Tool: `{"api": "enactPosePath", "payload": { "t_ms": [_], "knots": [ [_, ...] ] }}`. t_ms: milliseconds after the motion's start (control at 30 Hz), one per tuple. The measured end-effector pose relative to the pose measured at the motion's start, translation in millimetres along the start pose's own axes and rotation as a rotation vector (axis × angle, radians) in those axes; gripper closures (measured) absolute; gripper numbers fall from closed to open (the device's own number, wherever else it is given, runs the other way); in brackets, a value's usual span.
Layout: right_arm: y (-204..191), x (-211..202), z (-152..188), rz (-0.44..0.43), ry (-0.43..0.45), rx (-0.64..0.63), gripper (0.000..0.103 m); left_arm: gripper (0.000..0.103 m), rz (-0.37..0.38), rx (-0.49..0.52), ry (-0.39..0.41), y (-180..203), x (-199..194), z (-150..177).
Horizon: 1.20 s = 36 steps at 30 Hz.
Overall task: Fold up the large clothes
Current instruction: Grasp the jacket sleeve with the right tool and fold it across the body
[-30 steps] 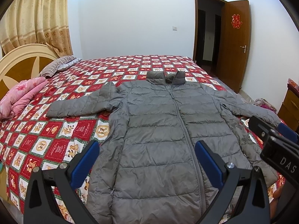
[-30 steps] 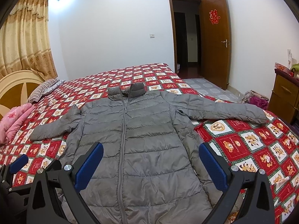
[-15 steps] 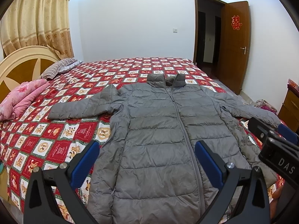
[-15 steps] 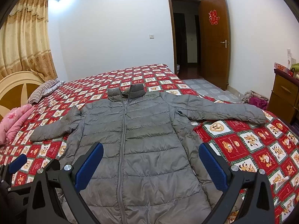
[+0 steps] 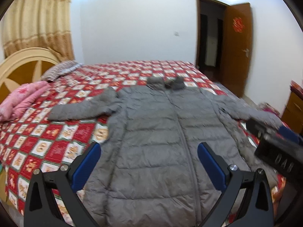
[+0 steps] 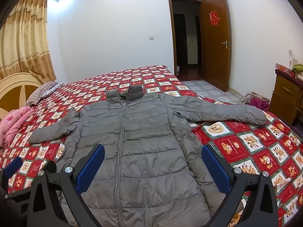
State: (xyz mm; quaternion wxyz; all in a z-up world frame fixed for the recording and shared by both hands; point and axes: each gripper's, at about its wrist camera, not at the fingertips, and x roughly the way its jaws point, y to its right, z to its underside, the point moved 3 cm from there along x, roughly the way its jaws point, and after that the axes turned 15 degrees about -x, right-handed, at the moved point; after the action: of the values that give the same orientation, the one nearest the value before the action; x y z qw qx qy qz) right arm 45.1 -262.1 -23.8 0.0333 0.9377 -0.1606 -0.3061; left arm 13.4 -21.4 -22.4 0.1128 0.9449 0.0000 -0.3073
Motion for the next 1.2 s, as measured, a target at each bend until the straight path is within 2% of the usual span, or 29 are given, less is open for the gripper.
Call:
{"api": "enactPosePath", "payload": {
  "t_ms": [100,200,367,400,467,533,667,800,867,900,967,1000,1033,1167,1200],
  "knots": [
    [28,3,0,0.027,-0.009,0.035,0.001,0.0,0.009,0.013,-0.023,-5,11,-2],
    [91,10,-9,0.081,-0.048,0.113,0.001,0.0,-0.015,0.019,-0.024,-19,29,-22],
    [219,27,-26,0.184,-0.081,0.31,0.001,0.0,-0.041,0.03,0.003,-37,58,-66],
    [256,37,-25,0.221,-0.09,0.363,0.001,0.0,-0.057,0.026,0.013,-42,66,-74],
    [298,53,-18,0.287,-0.118,0.432,0.001,0.0,-0.103,0.024,0.033,-50,85,-84],
    [347,82,5,0.344,-0.165,0.524,0.001,0.0,-0.159,0.026,0.034,-61,110,-93],
    [398,131,50,0.372,-0.276,0.648,0.001,0.0,-0.231,0.024,-0.017,-82,165,-97],
    [424,157,87,0.394,-0.311,0.788,0.001,0.0,-0.262,-0.013,-0.063,-97,201,-89],
    [427,168,92,0.4,-0.327,0.783,0.003,0.0,-0.272,-0.023,-0.077,-101,212,-85],
    [428,175,93,0.41,-0.338,0.768,0.007,0.0,-0.276,-0.029,-0.084,-102,219,-83],
    [428,190,95,0.391,-0.368,0.75,0.033,0.0,-0.292,-0.035,-0.089,-107,229,-77],
    [428,196,98,0.383,-0.392,0.746,0.041,0.0,-0.3,-0.037,-0.09,-109,234,-76],
    [427,201,100,0.383,-0.409,0.743,0.052,0.0,-0.309,-0.037,-0.092,-110,238,-72],
    [427,207,93,0.417,-0.433,0.658,0.083,0.0,-0.33,-0.043,-0.126,-116,254,-58],
    [424,206,85,0.427,-0.43,0.62,0.088,0.0,-0.331,-0.051,-0.131,-116,254,-58]
  ]
}}
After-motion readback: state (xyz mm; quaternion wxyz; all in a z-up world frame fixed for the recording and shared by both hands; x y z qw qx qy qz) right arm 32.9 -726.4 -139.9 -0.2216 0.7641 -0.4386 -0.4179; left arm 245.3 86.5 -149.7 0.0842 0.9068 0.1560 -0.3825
